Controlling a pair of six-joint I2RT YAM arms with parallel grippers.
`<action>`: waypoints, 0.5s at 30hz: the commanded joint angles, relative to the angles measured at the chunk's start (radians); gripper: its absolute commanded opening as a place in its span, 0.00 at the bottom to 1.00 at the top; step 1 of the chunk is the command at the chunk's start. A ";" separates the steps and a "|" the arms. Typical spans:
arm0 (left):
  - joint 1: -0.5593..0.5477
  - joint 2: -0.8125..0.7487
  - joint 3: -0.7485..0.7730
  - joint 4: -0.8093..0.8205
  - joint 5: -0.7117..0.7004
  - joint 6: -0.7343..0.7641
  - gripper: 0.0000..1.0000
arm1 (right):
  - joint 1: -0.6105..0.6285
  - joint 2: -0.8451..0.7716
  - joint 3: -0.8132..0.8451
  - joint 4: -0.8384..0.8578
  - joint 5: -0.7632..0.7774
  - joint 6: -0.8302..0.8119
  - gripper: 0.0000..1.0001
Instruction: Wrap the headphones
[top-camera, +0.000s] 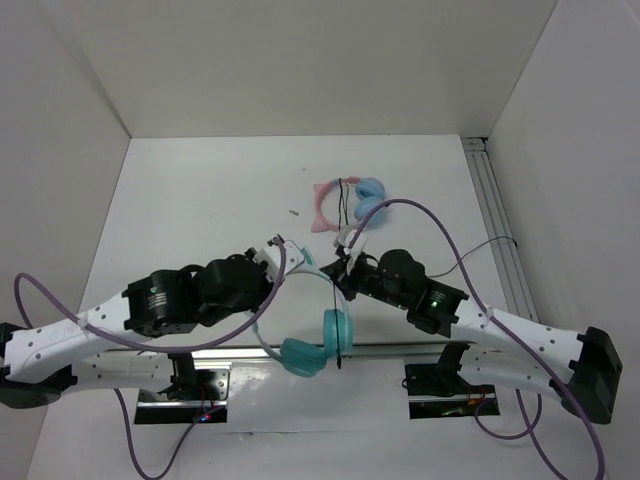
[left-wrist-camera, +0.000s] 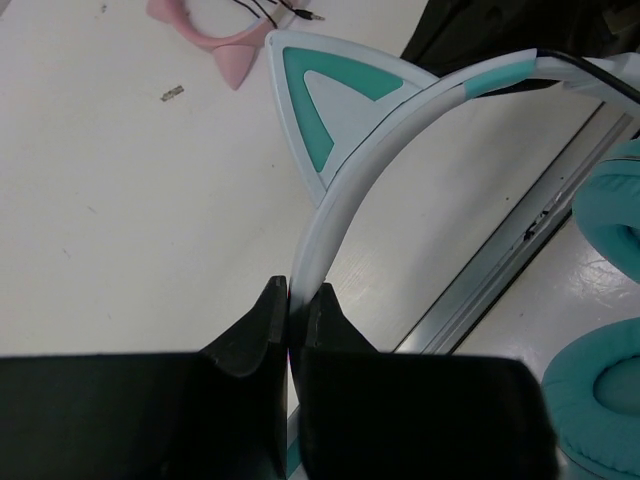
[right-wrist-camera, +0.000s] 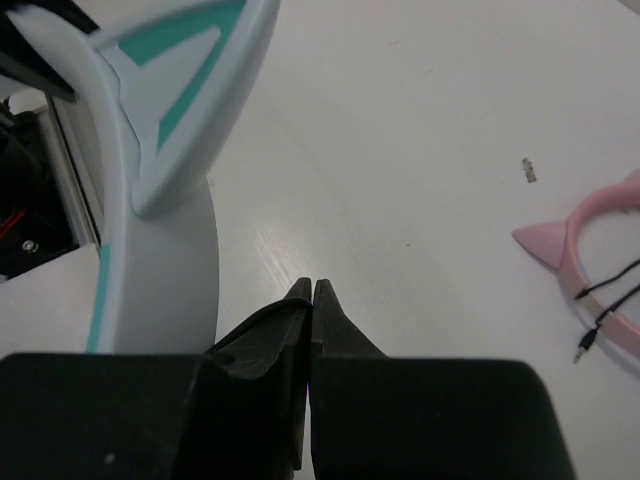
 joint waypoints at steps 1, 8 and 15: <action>-0.014 -0.087 0.041 0.138 0.087 -0.038 0.00 | -0.015 0.069 0.002 0.105 -0.050 -0.024 0.02; -0.014 -0.150 0.100 0.104 0.034 -0.086 0.00 | -0.035 0.067 -0.022 0.195 -0.088 -0.004 0.00; -0.014 -0.186 0.100 0.244 0.074 -0.173 0.00 | -0.066 0.116 -0.064 0.365 -0.249 0.045 0.14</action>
